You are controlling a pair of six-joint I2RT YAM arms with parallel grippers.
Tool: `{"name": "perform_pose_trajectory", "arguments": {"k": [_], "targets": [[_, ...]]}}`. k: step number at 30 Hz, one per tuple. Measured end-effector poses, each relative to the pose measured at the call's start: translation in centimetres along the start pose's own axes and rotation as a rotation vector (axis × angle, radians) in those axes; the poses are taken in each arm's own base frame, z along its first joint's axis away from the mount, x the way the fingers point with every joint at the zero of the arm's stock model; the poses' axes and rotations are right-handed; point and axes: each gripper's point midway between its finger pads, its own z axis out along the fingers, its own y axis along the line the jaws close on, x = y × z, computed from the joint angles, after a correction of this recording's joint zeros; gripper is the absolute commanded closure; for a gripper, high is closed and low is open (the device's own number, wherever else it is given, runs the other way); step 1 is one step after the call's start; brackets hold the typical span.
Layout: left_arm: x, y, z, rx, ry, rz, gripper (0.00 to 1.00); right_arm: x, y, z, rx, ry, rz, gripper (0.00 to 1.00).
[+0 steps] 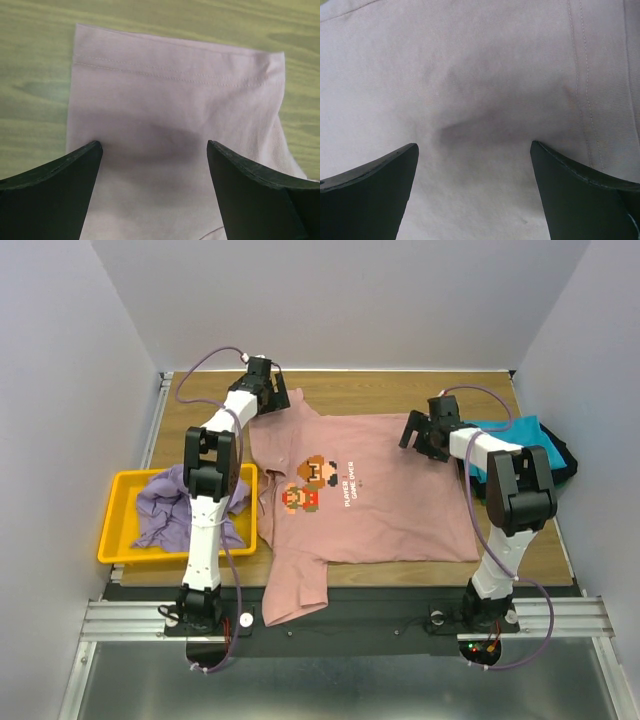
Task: Fold and stack the t-shirts
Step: Flatten the tshirt out
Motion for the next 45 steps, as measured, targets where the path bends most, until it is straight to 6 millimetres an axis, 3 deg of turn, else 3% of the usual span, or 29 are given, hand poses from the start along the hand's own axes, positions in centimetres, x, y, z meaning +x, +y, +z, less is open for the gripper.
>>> {"name": "perform_pose_trajectory", "arguments": {"k": [7,14,25,33,37,41,45], "targets": [[-2.1,-0.7,1.6,0.089,-0.027,-0.015,0.01,-0.3,-0.1,0.4,0.009,-0.018,0.000,0.00],[-4.2,-2.4,3.1,0.190,-0.075,-0.038,0.01,-1.8,-0.2,1.3,0.016,-0.049,0.011,0.00],[-6.1,-1.3,3.8,0.209,-0.116,-0.147,0.01,-3.3,0.3,2.5,-0.011,-0.064,-0.024,0.00],[-7.7,-1.4,3.4,0.238,-0.157,-0.129,0.01,-3.4,1.3,2.1,-0.071,-0.035,-0.062,0.00],[-8.5,-2.6,0.3,0.234,-0.175,-0.067,0.01,-4.0,1.7,1.1,-0.086,-0.046,-0.069,0.00],[-10.2,-5.8,-7.5,0.273,-0.221,-0.004,0.01,-6.0,2.4,-0.8,-0.102,-0.099,-0.075,0.00],[-13.0,-9.7,-16.9,0.367,-0.343,0.041,0.01,-9.4,3.5,-1.8,-0.112,-0.176,-0.079,0.00]]}}
